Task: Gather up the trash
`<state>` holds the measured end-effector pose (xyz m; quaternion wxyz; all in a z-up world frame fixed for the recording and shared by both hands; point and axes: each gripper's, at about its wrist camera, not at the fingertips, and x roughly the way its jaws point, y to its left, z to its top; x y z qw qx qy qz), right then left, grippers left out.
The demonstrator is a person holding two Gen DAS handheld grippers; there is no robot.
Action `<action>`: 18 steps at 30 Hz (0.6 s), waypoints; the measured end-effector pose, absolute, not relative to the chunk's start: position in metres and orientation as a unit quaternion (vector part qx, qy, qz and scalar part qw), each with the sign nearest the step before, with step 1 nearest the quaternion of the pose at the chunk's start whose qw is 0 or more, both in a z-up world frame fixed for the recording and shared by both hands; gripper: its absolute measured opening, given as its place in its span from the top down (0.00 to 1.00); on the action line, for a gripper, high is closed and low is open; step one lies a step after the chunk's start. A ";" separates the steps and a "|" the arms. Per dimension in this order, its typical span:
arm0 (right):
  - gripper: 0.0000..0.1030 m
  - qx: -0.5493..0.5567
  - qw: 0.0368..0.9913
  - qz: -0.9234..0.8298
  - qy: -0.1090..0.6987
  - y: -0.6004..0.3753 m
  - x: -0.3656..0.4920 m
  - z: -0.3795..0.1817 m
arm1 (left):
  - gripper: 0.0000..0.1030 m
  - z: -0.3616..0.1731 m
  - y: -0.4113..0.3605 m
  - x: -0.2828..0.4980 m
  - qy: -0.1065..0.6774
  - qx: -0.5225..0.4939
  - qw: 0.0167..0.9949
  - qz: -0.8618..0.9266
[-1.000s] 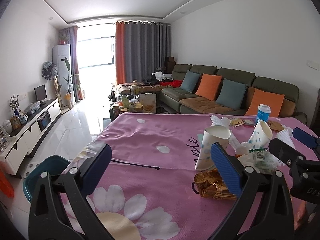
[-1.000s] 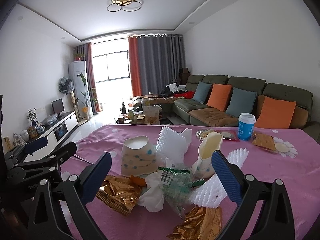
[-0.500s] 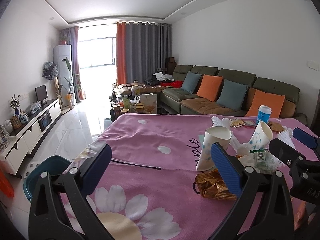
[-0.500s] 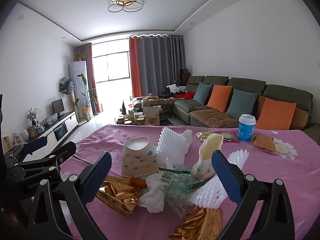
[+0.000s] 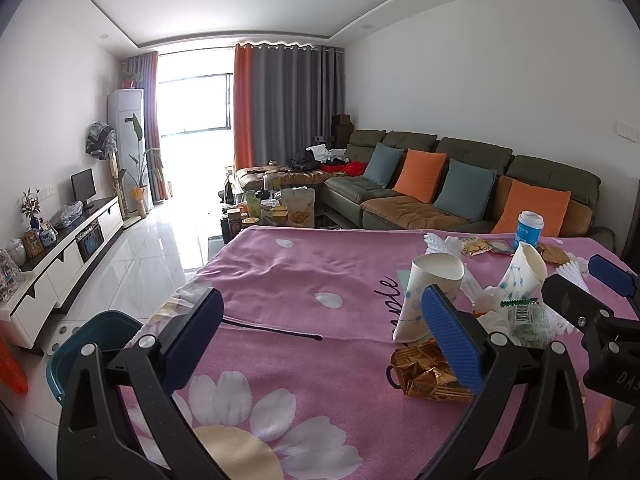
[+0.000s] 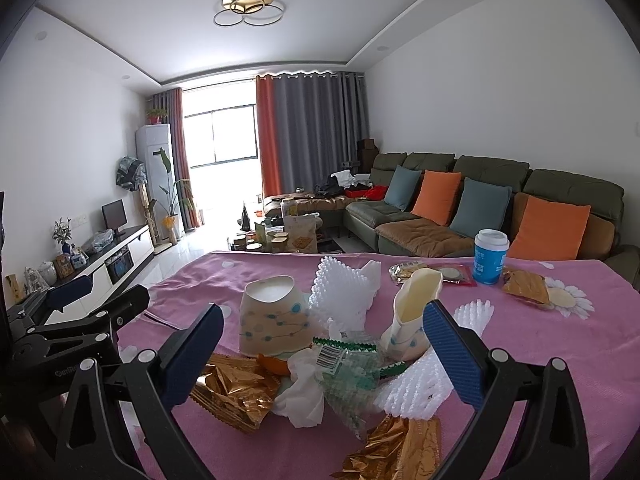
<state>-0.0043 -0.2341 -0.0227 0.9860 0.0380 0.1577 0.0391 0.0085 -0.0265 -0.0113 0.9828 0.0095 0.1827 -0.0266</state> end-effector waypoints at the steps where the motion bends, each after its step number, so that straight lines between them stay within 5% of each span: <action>1: 0.06 0.039 0.986 0.039 0.158 -0.234 -0.004 -0.023 | 0.05 -0.011 -0.027 0.008 0.183 0.010 0.983 -0.026; 18: 0.06 0.042 0.985 0.034 0.161 -0.239 -0.002 -0.024 | 0.05 -0.013 -0.028 0.009 0.183 0.010 0.983 -0.029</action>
